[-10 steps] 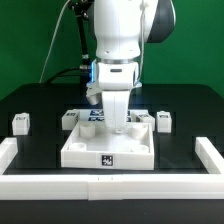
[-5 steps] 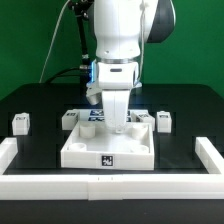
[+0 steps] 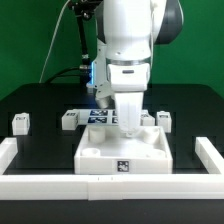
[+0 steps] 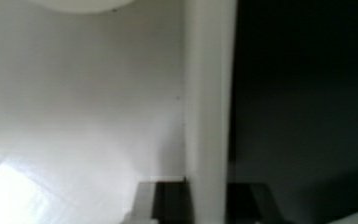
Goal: Assemble one leg
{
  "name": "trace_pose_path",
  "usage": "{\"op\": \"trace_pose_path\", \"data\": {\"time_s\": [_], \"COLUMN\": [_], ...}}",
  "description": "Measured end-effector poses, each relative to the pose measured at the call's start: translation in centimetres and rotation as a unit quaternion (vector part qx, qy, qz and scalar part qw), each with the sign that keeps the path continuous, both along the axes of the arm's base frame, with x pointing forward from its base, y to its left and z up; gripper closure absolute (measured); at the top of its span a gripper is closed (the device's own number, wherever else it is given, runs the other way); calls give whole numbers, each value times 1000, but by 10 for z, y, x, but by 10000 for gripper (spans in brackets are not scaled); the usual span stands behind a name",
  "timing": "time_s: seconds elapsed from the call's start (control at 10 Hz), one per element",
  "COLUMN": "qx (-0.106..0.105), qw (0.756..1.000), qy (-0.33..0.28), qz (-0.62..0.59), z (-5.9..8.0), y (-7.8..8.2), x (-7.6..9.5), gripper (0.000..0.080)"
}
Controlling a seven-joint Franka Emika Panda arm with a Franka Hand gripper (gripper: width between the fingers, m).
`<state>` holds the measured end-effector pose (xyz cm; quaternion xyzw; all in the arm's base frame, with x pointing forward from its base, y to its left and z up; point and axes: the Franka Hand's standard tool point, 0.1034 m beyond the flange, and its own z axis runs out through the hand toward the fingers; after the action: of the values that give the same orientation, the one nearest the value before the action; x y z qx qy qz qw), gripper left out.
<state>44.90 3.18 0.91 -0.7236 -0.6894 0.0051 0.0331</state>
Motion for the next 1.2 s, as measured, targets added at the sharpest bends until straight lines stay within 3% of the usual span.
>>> {"op": "trace_pose_path", "data": {"time_s": [0.3,0.6,1.2], "qx": [5,7,3], "qw": [1000,1000,1000], "qy": [-15,-23,-24], "qz": [0,-2,16], "z": [0,1,0], "y": [26,48,49], "x": [26,29,29], "gripper": [735,736,736]}}
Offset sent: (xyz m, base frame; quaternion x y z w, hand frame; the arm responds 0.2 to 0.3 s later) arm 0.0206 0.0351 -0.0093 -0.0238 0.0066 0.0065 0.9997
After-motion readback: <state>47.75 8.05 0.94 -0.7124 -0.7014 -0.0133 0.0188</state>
